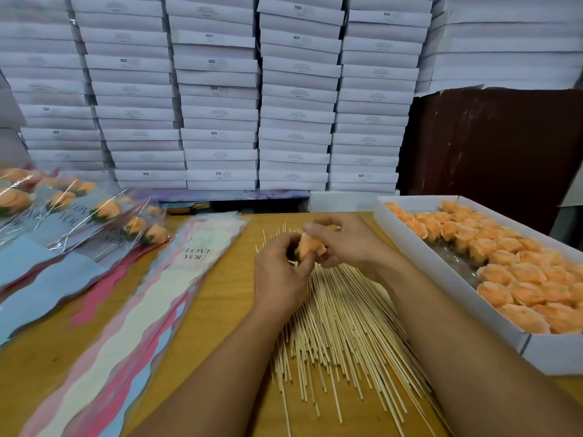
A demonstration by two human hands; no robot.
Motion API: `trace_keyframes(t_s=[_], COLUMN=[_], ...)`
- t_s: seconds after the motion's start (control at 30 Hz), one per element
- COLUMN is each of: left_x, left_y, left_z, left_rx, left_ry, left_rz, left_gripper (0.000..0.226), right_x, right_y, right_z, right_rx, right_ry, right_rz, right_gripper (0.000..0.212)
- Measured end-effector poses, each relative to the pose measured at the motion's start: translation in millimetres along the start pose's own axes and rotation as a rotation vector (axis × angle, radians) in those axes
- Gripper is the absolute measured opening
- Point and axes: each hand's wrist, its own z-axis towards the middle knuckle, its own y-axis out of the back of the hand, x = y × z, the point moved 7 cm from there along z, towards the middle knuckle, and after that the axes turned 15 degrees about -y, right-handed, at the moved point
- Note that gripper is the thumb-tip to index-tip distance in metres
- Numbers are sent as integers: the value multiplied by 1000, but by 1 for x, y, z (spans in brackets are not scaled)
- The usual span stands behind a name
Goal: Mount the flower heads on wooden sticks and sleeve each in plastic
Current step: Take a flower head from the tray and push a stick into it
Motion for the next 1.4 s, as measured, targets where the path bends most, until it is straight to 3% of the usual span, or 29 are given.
trace_keyframes(t_s=[0.07, 0.17, 0.27, 0.47, 0.7, 0.8, 0.9, 1.03, 1.23, 1.4], left_x=[7, 15, 22, 30, 31, 32, 33, 34, 24, 20], left_y=[4, 7, 6, 4, 5, 5, 5, 7, 3, 2], left_z=[1, 0, -1, -1, -1, 0, -1, -4, -6, -6], left_rx=[-52, -98, -134, -187, -196, -204, -212, -253, -306, -353], left_ry=[76, 158, 233, 305, 319, 334, 352, 434, 625, 738], left_rz=[-47, -108, -198, -315, -360, -399, -432, -534, -963, -1264], left_gripper=[22, 28, 38, 33, 26, 23, 21, 24, 25, 19], right_x=[-12, -29, -44, -45, -50, -49, -45, -42, -33, -8], right_y=[12, 20, 12, 10, 23, 31, 36, 40, 34, -19], right_z=[7, 17, 21, 22, 20, 20, 19, 16, 6, -18], right_rx=[-133, -387, -375, -396, -365, -375, -329, -250, -149, 58], right_ry=[-7, -35, -131, -162, -202, -162, -95, -85, -85, 53], right_rz=[-43, -511, -684, -698, -497, -362, -128, 215, 610, 536], right_gripper=[29, 33, 23, 27, 35, 28, 16, 14, 13, 31])
